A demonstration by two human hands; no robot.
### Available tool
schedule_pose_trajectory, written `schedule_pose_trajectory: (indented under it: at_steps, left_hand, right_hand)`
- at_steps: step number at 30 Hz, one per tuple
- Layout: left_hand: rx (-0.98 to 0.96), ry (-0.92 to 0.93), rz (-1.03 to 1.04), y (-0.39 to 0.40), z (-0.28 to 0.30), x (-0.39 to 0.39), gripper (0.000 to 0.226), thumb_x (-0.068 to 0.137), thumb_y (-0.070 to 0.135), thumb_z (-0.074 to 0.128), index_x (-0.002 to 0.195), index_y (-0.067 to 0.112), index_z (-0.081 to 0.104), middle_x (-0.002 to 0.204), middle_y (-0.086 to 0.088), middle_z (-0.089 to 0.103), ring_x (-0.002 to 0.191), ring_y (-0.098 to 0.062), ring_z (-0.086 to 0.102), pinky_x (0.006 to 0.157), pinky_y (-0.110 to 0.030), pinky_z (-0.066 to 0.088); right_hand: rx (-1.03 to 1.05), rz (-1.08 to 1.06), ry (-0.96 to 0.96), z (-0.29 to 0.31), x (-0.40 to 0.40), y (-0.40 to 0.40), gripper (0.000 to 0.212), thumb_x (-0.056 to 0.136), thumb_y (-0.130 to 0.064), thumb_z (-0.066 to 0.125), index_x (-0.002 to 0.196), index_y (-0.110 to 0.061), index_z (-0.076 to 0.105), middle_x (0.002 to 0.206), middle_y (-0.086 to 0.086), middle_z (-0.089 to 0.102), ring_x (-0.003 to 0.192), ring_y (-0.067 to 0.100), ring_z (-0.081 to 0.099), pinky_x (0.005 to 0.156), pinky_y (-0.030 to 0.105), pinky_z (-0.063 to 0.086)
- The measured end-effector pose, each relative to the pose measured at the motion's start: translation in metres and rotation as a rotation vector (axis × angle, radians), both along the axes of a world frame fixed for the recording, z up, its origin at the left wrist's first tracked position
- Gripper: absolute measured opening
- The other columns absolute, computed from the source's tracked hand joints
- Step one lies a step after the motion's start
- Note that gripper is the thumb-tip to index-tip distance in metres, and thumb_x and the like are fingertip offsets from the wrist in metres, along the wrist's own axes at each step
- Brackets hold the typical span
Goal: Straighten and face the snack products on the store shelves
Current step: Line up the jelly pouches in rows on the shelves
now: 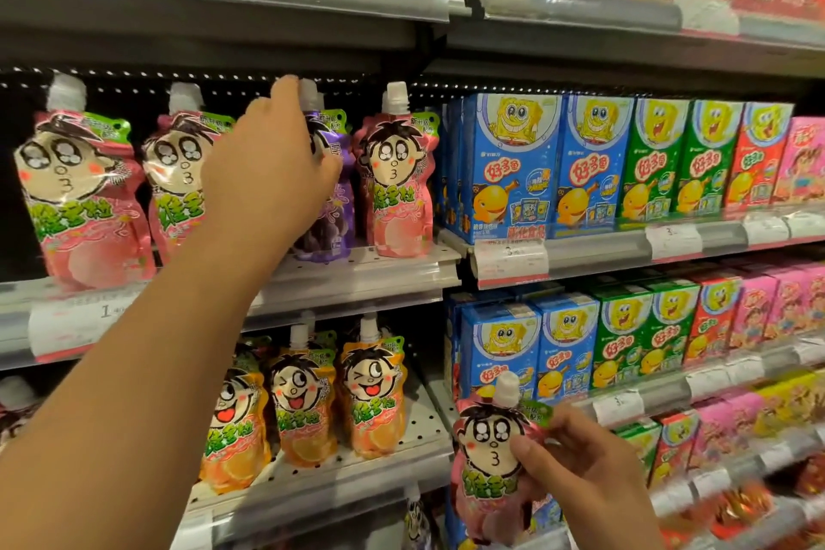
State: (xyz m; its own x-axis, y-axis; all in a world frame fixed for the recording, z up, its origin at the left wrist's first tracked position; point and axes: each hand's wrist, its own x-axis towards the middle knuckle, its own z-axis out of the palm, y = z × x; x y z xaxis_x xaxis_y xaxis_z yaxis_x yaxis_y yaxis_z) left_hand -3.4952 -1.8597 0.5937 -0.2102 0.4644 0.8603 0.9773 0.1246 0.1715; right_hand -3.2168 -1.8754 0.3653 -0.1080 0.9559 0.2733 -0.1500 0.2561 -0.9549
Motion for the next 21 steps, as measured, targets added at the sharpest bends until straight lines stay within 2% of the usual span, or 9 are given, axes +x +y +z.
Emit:
schedule_pose_trajectory:
  at_steps: [2, 4, 7, 10, 12, 14, 16, 19, 21]
  left_hand:
    - [-0.027, -0.011, 0.0, 0.002, 0.004, -0.003, 0.069, 0.092, 0.04, 0.07, 0.145, 0.011, 0.039, 0.122, -0.019, 0.059, 0.104, -0.04, 0.061, 0.071, -0.044, 0.044]
    - [-0.062, -0.026, -0.018, 0.004, 0.006, -0.006, 0.069, 0.09, 0.046, 0.07, 0.143, 0.01, 0.044, 0.128, -0.018, 0.058, 0.11, -0.039, 0.059, 0.078, -0.047, 0.047]
    - [-0.117, -0.076, -0.049, 0.006, 0.005, -0.003, 0.069, 0.089, 0.048, 0.071, 0.141, 0.008, 0.047, 0.131, -0.018, 0.059, 0.115, -0.038, 0.058, 0.086, -0.048, 0.048]
    - [-0.096, -0.141, -0.066, 0.005, 0.002, 0.001, 0.076, 0.086, 0.047, 0.074, 0.145, 0.01, 0.043, 0.134, -0.016, 0.056, 0.116, -0.038, 0.058, 0.089, -0.048, 0.048]
    - [-0.063, -0.163, -0.065, 0.004, 0.001, 0.002, 0.077, 0.083, 0.05, 0.077, 0.141, 0.011, 0.045, 0.134, -0.015, 0.052, 0.114, -0.038, 0.058, 0.088, -0.047, 0.048]
    - [-0.045, -0.149, -0.056, 0.002, 0.001, 0.001, 0.072, 0.079, 0.053, 0.08, 0.131, 0.011, 0.053, 0.127, -0.014, 0.053, 0.106, -0.035, 0.059, 0.081, -0.044, 0.046]
    - [-0.029, -0.1, -0.06, -0.003, 0.004, 0.0, 0.059, 0.077, 0.056, 0.08, 0.111, 0.011, 0.062, 0.11, -0.01, 0.06, 0.091, -0.028, 0.058, 0.071, -0.038, 0.042]
    - [0.007, -0.092, -0.153, -0.014, 0.007, -0.003, 0.046, 0.076, 0.057, 0.08, 0.085, 0.013, 0.068, 0.075, -0.004, 0.064, 0.07, -0.024, 0.06, 0.058, -0.036, 0.039]
    - [0.055, -0.103, -0.21, -0.022, 0.004, -0.002, 0.044, 0.078, 0.059, 0.078, 0.085, 0.016, 0.073, 0.073, -0.003, 0.066, 0.069, -0.023, 0.062, 0.057, -0.036, 0.041]
  right_hand:
    - [-0.02, 0.011, -0.009, 0.001, 0.0, -0.002, 0.099, 0.022, -0.066, 0.097, 0.083, 0.003, 0.061, 0.068, 0.026, 0.068, 0.052, 0.032, 0.065, 0.052, 0.038, 0.057]
    - [-0.019, 0.021, -0.04, 0.003, 0.001, -0.004, 0.102, 0.022, -0.068, 0.096, 0.085, 0.004, 0.06, 0.067, 0.027, 0.068, 0.054, 0.034, 0.066, 0.056, 0.043, 0.059]
    - [-0.014, 0.044, -0.056, 0.006, 0.0, -0.004, 0.091, 0.022, -0.07, 0.095, 0.079, -0.004, 0.065, 0.069, 0.027, 0.069, 0.057, 0.037, 0.067, 0.063, 0.048, 0.057]
    - [-0.003, 0.057, -0.074, 0.007, -0.001, -0.003, 0.081, 0.019, -0.073, 0.092, 0.07, -0.016, 0.068, 0.066, 0.025, 0.068, 0.055, 0.036, 0.067, 0.061, 0.043, 0.058]
    - [0.004, 0.064, -0.087, 0.008, -0.002, -0.003, 0.079, 0.02, -0.072, 0.093, 0.071, -0.016, 0.069, 0.067, 0.025, 0.07, 0.057, 0.036, 0.068, 0.063, 0.043, 0.059]
    - [-0.003, 0.058, -0.093, 0.008, -0.004, -0.003, 0.069, 0.032, -0.056, 0.097, 0.074, -0.008, 0.069, 0.068, 0.027, 0.07, 0.058, 0.038, 0.069, 0.061, 0.042, 0.06]
    - [-0.024, 0.036, -0.079, 0.007, -0.004, -0.002, 0.061, 0.045, -0.033, 0.092, 0.083, 0.006, 0.065, 0.068, 0.028, 0.07, 0.055, 0.037, 0.068, 0.057, 0.039, 0.06]
    - [0.007, -0.003, -0.073, 0.008, -0.01, -0.001, 0.05, 0.05, -0.037, 0.093, 0.075, -0.004, 0.065, 0.064, 0.023, 0.068, 0.051, 0.028, 0.062, 0.05, 0.033, 0.055]
    - [0.042, -0.017, -0.086, 0.012, -0.015, -0.001, 0.032, 0.063, -0.019, 0.09, 0.072, -0.005, 0.063, 0.062, 0.022, 0.066, 0.05, 0.024, 0.06, 0.049, 0.029, 0.052]
